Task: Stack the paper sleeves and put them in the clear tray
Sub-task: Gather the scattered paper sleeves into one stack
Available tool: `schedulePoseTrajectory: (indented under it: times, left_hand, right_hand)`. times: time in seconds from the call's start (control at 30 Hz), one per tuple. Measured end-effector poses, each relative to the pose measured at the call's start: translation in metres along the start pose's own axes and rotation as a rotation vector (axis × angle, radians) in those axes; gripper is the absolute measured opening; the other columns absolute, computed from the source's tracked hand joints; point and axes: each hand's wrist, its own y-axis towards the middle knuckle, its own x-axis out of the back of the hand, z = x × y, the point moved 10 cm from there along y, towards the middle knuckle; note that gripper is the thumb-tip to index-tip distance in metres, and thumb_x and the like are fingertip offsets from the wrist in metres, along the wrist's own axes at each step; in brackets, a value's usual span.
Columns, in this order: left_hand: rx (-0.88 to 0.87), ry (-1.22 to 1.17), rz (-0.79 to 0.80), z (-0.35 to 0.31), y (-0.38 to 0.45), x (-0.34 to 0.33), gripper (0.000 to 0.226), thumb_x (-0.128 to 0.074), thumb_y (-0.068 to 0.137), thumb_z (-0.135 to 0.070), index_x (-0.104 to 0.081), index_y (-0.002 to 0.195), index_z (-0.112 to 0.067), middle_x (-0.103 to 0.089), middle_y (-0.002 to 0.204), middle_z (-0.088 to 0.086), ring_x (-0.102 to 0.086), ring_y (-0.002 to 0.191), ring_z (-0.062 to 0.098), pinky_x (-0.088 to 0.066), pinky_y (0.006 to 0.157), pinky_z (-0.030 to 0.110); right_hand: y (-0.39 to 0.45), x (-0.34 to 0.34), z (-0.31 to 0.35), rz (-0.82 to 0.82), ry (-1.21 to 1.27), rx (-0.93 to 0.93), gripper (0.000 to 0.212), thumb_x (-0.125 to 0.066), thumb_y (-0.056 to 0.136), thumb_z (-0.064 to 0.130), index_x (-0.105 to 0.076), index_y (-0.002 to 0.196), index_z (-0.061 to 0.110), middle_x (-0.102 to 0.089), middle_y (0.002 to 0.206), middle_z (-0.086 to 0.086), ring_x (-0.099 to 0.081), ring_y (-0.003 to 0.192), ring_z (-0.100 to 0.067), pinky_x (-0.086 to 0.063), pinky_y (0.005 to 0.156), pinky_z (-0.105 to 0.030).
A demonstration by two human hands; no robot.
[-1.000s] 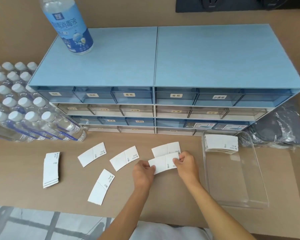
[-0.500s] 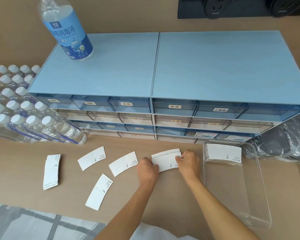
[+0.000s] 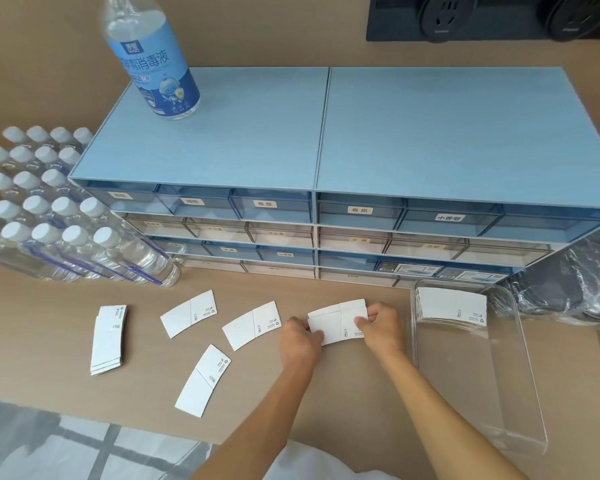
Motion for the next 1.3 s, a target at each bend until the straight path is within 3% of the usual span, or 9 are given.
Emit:
schedulePoseTrajectory:
  times: [0.1, 0.3, 0.47, 0.57, 0.7, 0.93, 1.0, 1.2, 1.3]
  left_hand:
    - [0.017, -0.055, 0.031, 0.007, -0.001, 0.003, 0.014, -0.069, 0.078, -0.015, -0.059, 0.088, -0.015, -0.073, 0.096, 0.012, -0.073, 0.089, 0.032, -0.062, 0.078, 0.045]
    - [0.028, -0.164, 0.044, 0.037, -0.006, 0.027, 0.015, -0.066, 0.080, -0.020, -0.052, 0.074, -0.019, -0.068, 0.084, 0.011, -0.069, 0.081, 0.032, -0.060, 0.081, 0.050]
    - [0.065, -0.290, -0.020, 0.078, -0.017, 0.075, 0.013, -0.068, 0.079, -0.021, -0.056, 0.078, -0.014, -0.064, 0.079, 0.004, -0.070, 0.088, 0.029, -0.060, 0.081, 0.050]
    - [0.116, -0.328, -0.063, 0.114, -0.027, 0.107, 0.019, -0.069, 0.079, -0.020, -0.053, 0.071, -0.014, -0.066, 0.075, 0.008, -0.068, 0.072, 0.028, -0.060, 0.077, 0.048]
    - [0.189, -0.370, -0.157, 0.167, -0.042, 0.148, 0.028, -0.068, 0.077, -0.017, -0.045, 0.062, -0.014, -0.056, 0.063, 0.008, -0.057, 0.056, 0.024, -0.057, 0.065, 0.045]
    - [0.245, -0.517, -0.383, 0.206, -0.045, 0.209, 0.022, -0.067, 0.080, -0.015, -0.054, 0.063, -0.010, -0.058, 0.063, 0.006, -0.055, 0.062, 0.025, -0.043, 0.057, 0.030]
    - [0.260, -0.526, -0.403, 0.210, -0.041, 0.216, 0.023, -0.067, 0.080, -0.015, -0.053, 0.063, -0.009, -0.054, 0.061, 0.004, -0.051, 0.059, 0.024, -0.037, 0.052, 0.027]
    - [0.303, -0.517, -0.399, 0.212, -0.034, 0.215, 0.027, -0.064, 0.077, -0.009, -0.045, 0.057, -0.011, -0.048, 0.057, 0.002, -0.044, 0.056, 0.024, -0.033, 0.049, 0.026]
    - [0.322, -0.504, -0.409, 0.212, -0.033, 0.215, 0.026, -0.061, 0.077, -0.005, -0.047, 0.056, -0.011, -0.048, 0.056, 0.003, -0.044, 0.056, 0.025, -0.035, 0.052, 0.026]
  right_hand:
    - [-0.007, -0.005, 0.000, 0.017, 0.106, 0.014, 0.007, -0.069, 0.082, 0.002, -0.065, 0.085, 0.006, -0.059, 0.070, 0.002, -0.056, 0.068, -0.018, -0.040, 0.056, -0.022]
    - [-0.030, -0.033, 0.009, 0.057, 0.190, 0.043, 0.006, -0.068, 0.081, -0.001, -0.065, 0.085, 0.001, -0.064, 0.073, -0.004, -0.059, 0.067, -0.018, -0.047, 0.060, -0.027]
    - [-0.060, -0.078, 0.030, 0.134, 0.136, 0.111, 0.008, -0.067, 0.080, 0.000, -0.062, 0.087, 0.001, -0.063, 0.072, -0.004, -0.059, 0.064, -0.017, -0.046, 0.060, -0.028]
    - [-0.084, -0.117, 0.046, 0.214, 0.025, 0.180, 0.009, -0.065, 0.078, 0.002, -0.061, 0.084, 0.006, -0.062, 0.070, 0.002, -0.059, 0.063, -0.017, -0.045, 0.059, -0.028]
    - [-0.120, -0.173, 0.058, 0.321, -0.138, 0.258, 0.007, -0.062, 0.075, 0.008, -0.059, 0.082, 0.010, -0.066, 0.076, -0.003, -0.063, 0.070, -0.025, -0.048, 0.065, -0.033]
    - [-0.155, -0.237, 0.094, 0.382, -0.285, 0.367, 0.011, -0.062, 0.078, 0.015, -0.051, 0.078, 0.013, -0.054, 0.094, -0.003, -0.059, 0.086, -0.027, -0.048, 0.077, -0.034]
    - [-0.156, -0.248, 0.107, 0.387, -0.323, 0.395, 0.009, -0.061, 0.082, 0.012, -0.053, 0.085, 0.012, -0.049, 0.100, -0.004, -0.056, 0.093, -0.028, -0.043, 0.079, -0.031]
    - [-0.149, -0.264, 0.119, 0.362, -0.532, 0.430, 0.021, -0.058, 0.085, 0.017, -0.059, 0.105, 0.010, -0.061, 0.112, -0.014, -0.054, 0.111, -0.035, -0.047, 0.090, -0.037]
    - [-0.147, -0.262, 0.117, 0.364, -0.547, 0.406, 0.009, -0.058, 0.084, 0.016, -0.055, 0.092, 0.016, -0.064, 0.109, -0.015, -0.057, 0.107, -0.035, -0.048, 0.085, -0.036]
